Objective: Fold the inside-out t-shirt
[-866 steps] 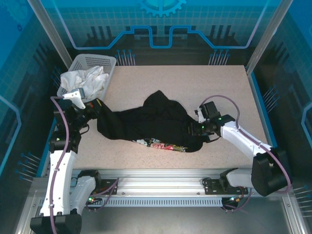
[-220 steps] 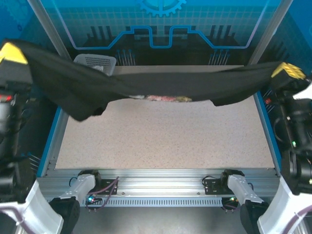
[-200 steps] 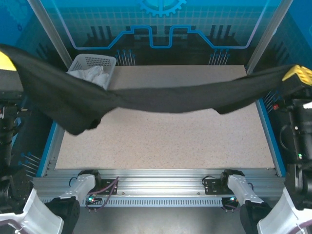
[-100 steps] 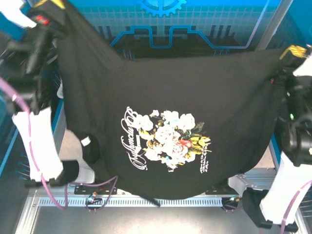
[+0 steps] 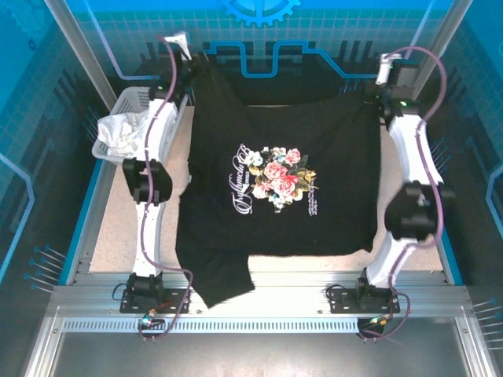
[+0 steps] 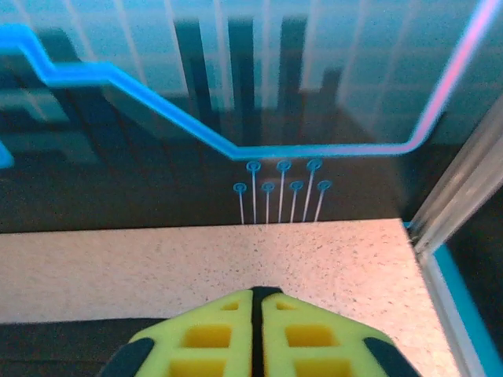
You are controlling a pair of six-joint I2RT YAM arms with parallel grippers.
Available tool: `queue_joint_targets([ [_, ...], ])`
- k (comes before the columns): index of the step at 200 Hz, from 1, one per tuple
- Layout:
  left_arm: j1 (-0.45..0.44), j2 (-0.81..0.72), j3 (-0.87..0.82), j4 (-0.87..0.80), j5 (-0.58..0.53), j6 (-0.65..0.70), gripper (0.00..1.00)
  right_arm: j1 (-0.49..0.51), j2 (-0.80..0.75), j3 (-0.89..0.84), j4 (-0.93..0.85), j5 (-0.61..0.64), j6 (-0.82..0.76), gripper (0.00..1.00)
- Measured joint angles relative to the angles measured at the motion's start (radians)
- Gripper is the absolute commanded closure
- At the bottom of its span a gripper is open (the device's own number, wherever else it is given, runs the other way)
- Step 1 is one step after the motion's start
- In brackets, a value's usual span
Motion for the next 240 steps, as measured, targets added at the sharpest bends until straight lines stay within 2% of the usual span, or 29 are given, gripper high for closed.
queue_joint_targets([
  [9, -0.006, 0.05, -0.003, 0.005, -0.016, 0.004, 0.79, 0.008, 0.121, 0.105, -0.021, 0.002, 0.001, 0.78],
  [22, -0.011, 0.088, -0.006, 0.004, -0.031, 0.018, 0.58, 0.013, 0.261, 0.245, -0.077, 0.008, 0.006, 0.67],
  [42, -0.011, 0.093, -0.006, 0.004, -0.042, 0.025, 0.44, 0.014, 0.375, 0.389, -0.182, 0.018, 0.011, 0.61],
  [64, -0.01, 0.013, -0.079, 0.0, -0.043, 0.015, 0.31, 0.014, 0.335, 0.352, -0.248, 0.023, 0.018, 0.55],
  [79, -0.014, -0.117, -0.244, 0.002, -0.037, -0.012, 0.25, 0.014, 0.229, 0.215, -0.264, 0.021, 0.027, 0.53],
  [90, -0.02, -0.244, -0.425, 0.027, -0.028, -0.05, 0.21, 0.014, 0.117, 0.071, -0.269, 0.021, 0.036, 0.52],
  [129, -0.097, -0.651, -1.092, 0.234, 0.024, -0.198, 0.19, -0.021, -0.217, -0.345, -0.275, 0.009, 0.106, 0.51],
  [164, -0.222, -0.779, -1.535, 0.413, 0.088, -0.314, 0.19, -0.12, -0.355, -0.657, -0.279, -0.015, 0.195, 0.51],
  [183, -0.259, -0.789, -1.707, 0.466, 0.137, -0.374, 0.19, -0.156, -0.361, -0.787, -0.301, -0.017, 0.228, 0.52],
  [209, -0.259, -0.803, -1.891, 0.517, 0.186, -0.432, 0.2, -0.139, -0.36, -0.882, -0.353, -0.013, 0.238, 0.52],
  [240, -0.256, -0.876, -2.01, 0.578, 0.211, -0.439, 0.19, -0.109, -0.364, -0.938, -0.386, 0.023, 0.252, 0.52],
])
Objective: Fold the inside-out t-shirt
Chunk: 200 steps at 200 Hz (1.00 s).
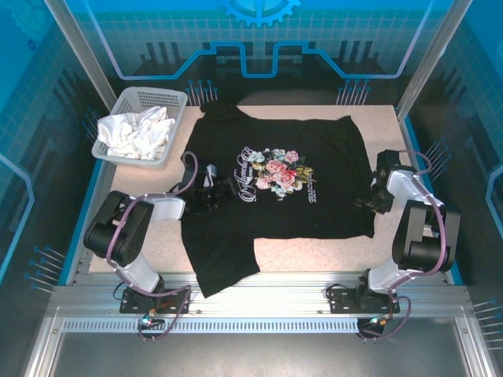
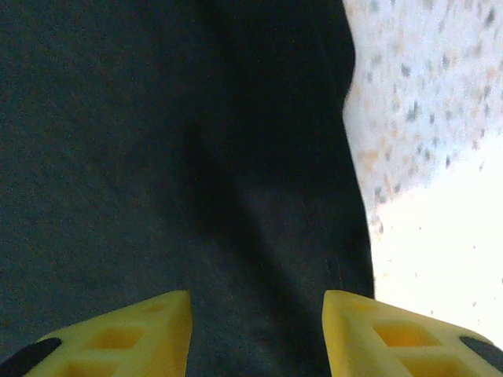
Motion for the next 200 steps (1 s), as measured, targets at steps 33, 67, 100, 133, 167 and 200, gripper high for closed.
queue_joint_targets([
  [33, 0.041, -0.041, -0.06, 0.028, 0.005, 0.002, 0.19, 0.0, -0.008, -0.019, -0.016, 0.078, 0.026, 0.5],
  [67, 0.143, -0.048, -0.07, 0.031, 0.014, 0.012, 0.19, 0.0, 0.011, -0.02, -0.011, 0.097, 0.039, 0.65],
  [100, 0.226, -0.07, -0.077, 0.005, 0.002, 0.015, 0.19, 0.071, 0.068, -0.006, -0.01, 0.018, 0.016, 0.92],
  [133, 0.228, -0.143, -0.101, -0.053, -0.053, 0.019, 0.18, 0.187, 0.085, 0.074, -0.005, -0.092, -0.029, 0.97],
  [167, 0.051, -0.293, -0.105, -0.09, -0.178, 0.134, 0.18, 0.207, 0.077, 0.078, -0.004, -0.115, -0.046, 0.82],
  [200, -0.279, -0.299, -0.055, -0.067, -0.216, 0.379, 0.22, 0.188, -0.002, -0.004, -0.003, -0.119, -0.021, 0.69],
])
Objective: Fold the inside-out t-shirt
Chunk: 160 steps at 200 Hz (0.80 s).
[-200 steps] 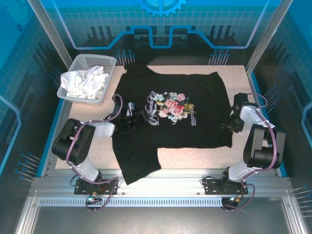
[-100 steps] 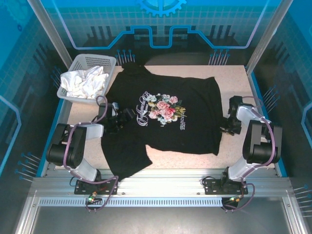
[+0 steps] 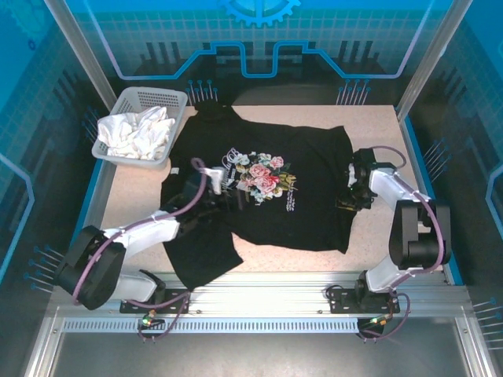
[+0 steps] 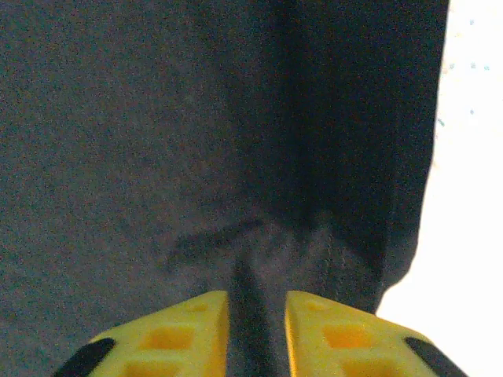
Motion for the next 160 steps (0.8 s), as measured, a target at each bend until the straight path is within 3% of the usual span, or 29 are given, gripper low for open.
queue_joint_targets([
  [31, -0.311, 0.185, 0.144, 0.037, 0.009, 0.296, 0.28, -0.019, -0.047, -0.034, 0.035, -0.049, 0.03, 0.65],
  [60, -0.466, 0.406, 0.283, 0.045, 0.024, 0.499, 0.3, -0.05, -0.087, -0.069, 0.079, -0.108, 0.051, 0.64],
  [89, -0.522, 0.555, 0.385, 0.032, 0.019, 0.622, 0.36, -0.083, -0.164, -0.128, 0.096, -0.148, 0.071, 0.62],
  [130, -0.533, 0.666, 0.452, 0.056, 0.0, 0.702, 0.47, -0.087, -0.256, -0.186, 0.097, -0.168, 0.107, 0.62],
  [160, -0.536, 0.698, 0.484, 0.079, -0.013, 0.724, 0.64, -0.09, -0.304, -0.217, 0.093, -0.171, 0.128, 0.62],
])
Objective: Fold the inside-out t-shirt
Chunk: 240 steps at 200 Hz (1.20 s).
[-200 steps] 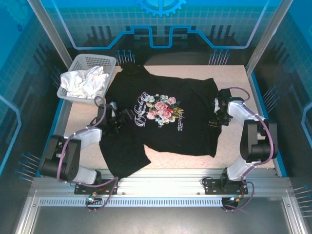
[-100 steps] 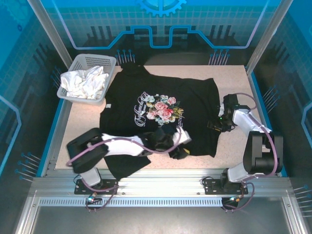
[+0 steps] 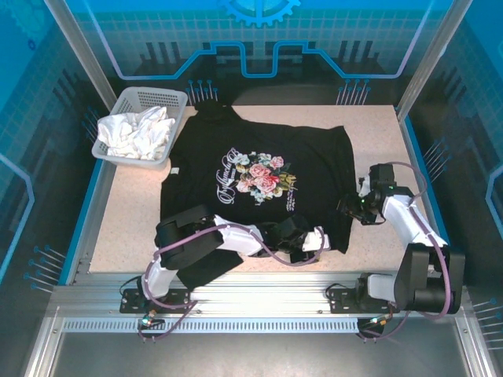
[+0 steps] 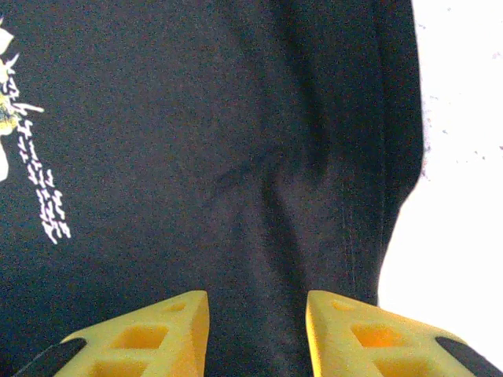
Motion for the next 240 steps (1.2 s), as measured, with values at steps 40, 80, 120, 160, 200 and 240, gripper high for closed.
queue_joint_targets([
  [40, 0.019, 0.011, 0.018, 0.008, -0.021, -0.057, 0.8, 0.0, -0.05, -0.032, -0.02, -0.007, 0.021, 0.61],
  [80, 0.081, 0.011, 0.02, 0.014, -0.019, -0.144, 0.88, 0.043, -0.097, -0.09, -0.042, 0.026, 0.051, 0.58],
  [120, 0.085, 0.011, 0.02, 0.014, -0.017, -0.18, 0.89, 0.114, -0.101, -0.165, -0.043, 0.073, 0.097, 0.58],
  [160, 0.085, 0.011, 0.019, 0.016, -0.016, -0.201, 0.98, 0.151, -0.097, -0.18, -0.032, 0.107, 0.11, 0.93],
  [200, 0.115, -0.011, -0.034, 0.065, 0.045, -0.263, 1.0, 0.153, -0.002, -0.093, -0.005, 0.108, 0.066, 0.97],
  [240, 0.21, -0.037, -0.089, 0.13, 0.156, -0.389, 1.0, 0.183, 0.292, 0.172, 0.062, 0.069, -0.018, 0.93],
])
